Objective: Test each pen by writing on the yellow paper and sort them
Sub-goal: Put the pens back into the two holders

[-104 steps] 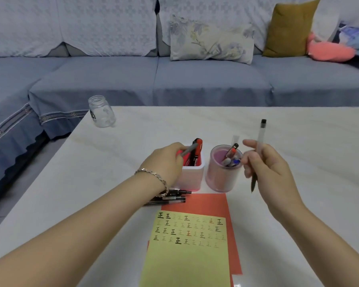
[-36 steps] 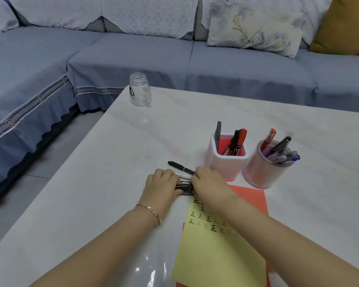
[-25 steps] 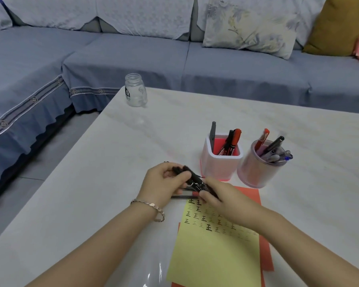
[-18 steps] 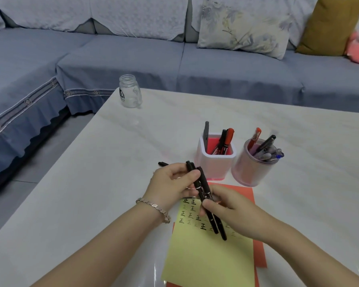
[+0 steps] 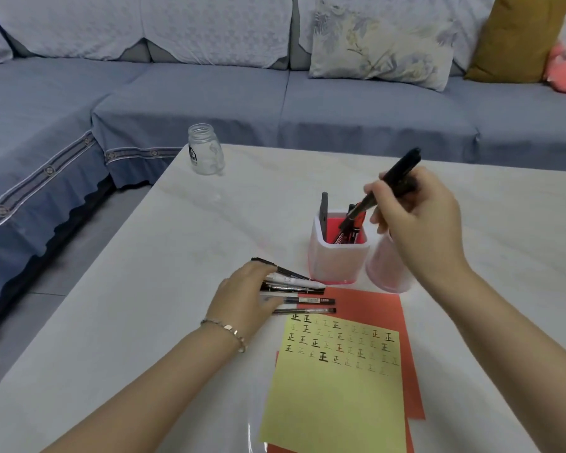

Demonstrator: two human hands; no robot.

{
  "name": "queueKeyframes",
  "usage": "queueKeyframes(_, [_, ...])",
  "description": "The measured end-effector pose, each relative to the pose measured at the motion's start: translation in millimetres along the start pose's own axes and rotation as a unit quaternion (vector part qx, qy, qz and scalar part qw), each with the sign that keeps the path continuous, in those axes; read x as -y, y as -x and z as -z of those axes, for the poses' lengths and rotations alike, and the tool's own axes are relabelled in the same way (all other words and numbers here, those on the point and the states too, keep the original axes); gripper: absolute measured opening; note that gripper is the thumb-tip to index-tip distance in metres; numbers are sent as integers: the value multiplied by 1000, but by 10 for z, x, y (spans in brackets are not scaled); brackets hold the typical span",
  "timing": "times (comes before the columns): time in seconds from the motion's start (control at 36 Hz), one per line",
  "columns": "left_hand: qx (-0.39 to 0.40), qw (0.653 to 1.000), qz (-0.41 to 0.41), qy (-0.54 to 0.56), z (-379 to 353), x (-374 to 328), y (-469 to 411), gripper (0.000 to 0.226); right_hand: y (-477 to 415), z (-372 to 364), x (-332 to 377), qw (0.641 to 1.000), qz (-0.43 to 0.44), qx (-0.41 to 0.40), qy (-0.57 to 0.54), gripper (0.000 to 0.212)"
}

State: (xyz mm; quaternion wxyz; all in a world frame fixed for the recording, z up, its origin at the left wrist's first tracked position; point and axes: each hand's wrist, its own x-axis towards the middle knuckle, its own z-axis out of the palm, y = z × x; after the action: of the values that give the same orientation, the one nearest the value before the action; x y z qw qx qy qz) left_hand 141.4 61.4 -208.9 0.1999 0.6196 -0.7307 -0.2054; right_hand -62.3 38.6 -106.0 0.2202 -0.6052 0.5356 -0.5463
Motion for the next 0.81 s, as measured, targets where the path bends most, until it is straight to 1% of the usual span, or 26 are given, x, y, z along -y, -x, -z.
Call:
queueKeyframes(0.06, [53, 993, -5, -105, -83, 149, 11, 61, -60, -115, -95, 999, -13, -3, 50, 9])
queueKeyframes(0.11, [79, 985, -10, -154, -146, 239, 9, 65, -80, -226, -230, 990, -29, 19, 134, 10])
queueKeyframes(0.17, [82, 984, -11, -161, -177, 274, -15, 62, -56, -306, -361, 980, -51, 61, 180, 20])
queueKeyframes(0.25, [62, 984, -28, -165, -169, 280, -80, 49, -15, -376, -506, 954, -90, 138, 251, 26])
queueKeyframes(0.31, [58, 980, -43, -184, -159, 277, -115, 42, 2, -378, -511, 946, -92, 140, 279, 29])
queueKeyframes(0.39, [78, 974, -51, -208, -162, 295, -150, 38, 98, -330, -395, 952, -52, 89, 287, 31])
queueKeyframes(0.44, [101, 967, -54, -227, -164, 297, -183, 37, 220, -275, -326, 958, 9, 60, 280, 26])
queueKeyframes(0.47, [114, 963, -54, -238, -163, 292, -204, 38, 294, -252, -315, 960, 35, 64, 272, 23])
queueKeyframes(0.56, [147, 944, -57, -290, -161, 247, -269, 40, 518, -250, -359, 954, 57, 125, 265, 17])
queueKeyframes(0.61, [165, 932, -53, -317, -164, 201, -293, 41, 647, -274, -413, 943, 54, 169, 282, 13])
queueKeyframes(0.67, [178, 924, -50, -335, -168, 154, -293, 36, 756, -315, -481, 928, 39, 212, 304, 15])
queueKeyframes(0.72, [185, 913, -62, -358, -171, 130, -273, 32, 852, -367, -545, 923, 38, 227, 308, 13])
queueKeyframes(0.78, [186, 908, -78, -367, -159, 103, -246, 33, 914, -415, -620, 923, 79, 225, 303, 12])
queueKeyframes(0.81, [185, 910, -83, -361, -148, 82, -226, 32, 929, -433, -657, 921, 106, 225, 301, 17])
